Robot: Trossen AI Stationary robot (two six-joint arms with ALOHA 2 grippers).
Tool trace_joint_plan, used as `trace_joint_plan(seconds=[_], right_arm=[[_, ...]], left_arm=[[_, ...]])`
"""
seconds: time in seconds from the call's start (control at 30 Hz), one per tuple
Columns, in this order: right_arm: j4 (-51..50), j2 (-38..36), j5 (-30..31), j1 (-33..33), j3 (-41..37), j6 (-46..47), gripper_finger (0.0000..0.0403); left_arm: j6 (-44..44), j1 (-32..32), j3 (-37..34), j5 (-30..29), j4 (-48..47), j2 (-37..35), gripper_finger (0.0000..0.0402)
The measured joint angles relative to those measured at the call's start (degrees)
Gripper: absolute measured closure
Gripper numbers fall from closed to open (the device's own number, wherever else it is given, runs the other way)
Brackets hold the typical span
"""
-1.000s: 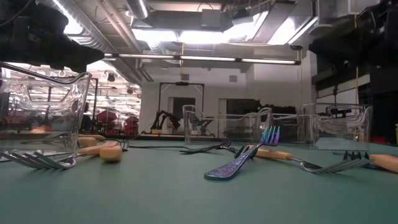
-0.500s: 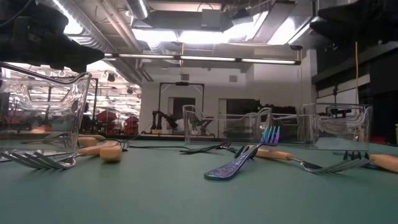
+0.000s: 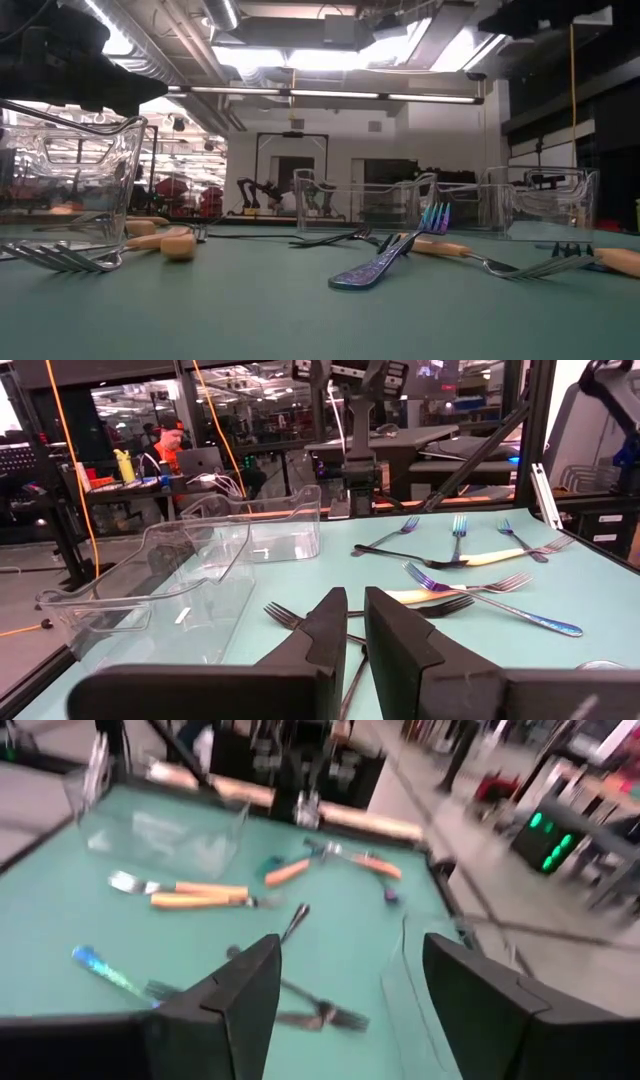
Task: Sort silverware by color (type)
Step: Put the black fork into the top left transparent bin
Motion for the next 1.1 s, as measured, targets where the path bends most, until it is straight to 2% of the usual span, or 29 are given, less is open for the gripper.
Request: trace_joint_plan(seconds=[0.37,0.57,0.7,0.8,0.93,1.1], right_arm=[[-12.5,16.6,-4.3,0.1,13.7,-0.1,0.0168],[-18.7,24.6,-5.7,0.1,18.3,0.0,0.0168],[-22.9,29.3,-8.9,0.1,20.1,-0.1,0.0168],[-24.8,32.6,-11.0,2.4,20.7,0.2,0.0168],[-26.2,36.7,-10.8,7.5,20.8,0.2,0.0168],[-30.9,41.8,-5.9,13.7,20.8,0.2,0.0168]], left_arm=[[0.0,0.0,0.0,0.0,0.0,0.0,0.0369],[0.0,0.0,0.0,0.0,-0.1,0.0,0.0369],[0.0,0.0,0.0,0.0,-0.1,0.0,0.0369],[0.0,0.0,0.0,0.0,-0.1,0.0,0.0369],[0.0,0.0,0.0,0.0,-0.1,0.0,0.0369],[0.0,0.0,0.0,0.0,-0.1,0.0,0.0369]])
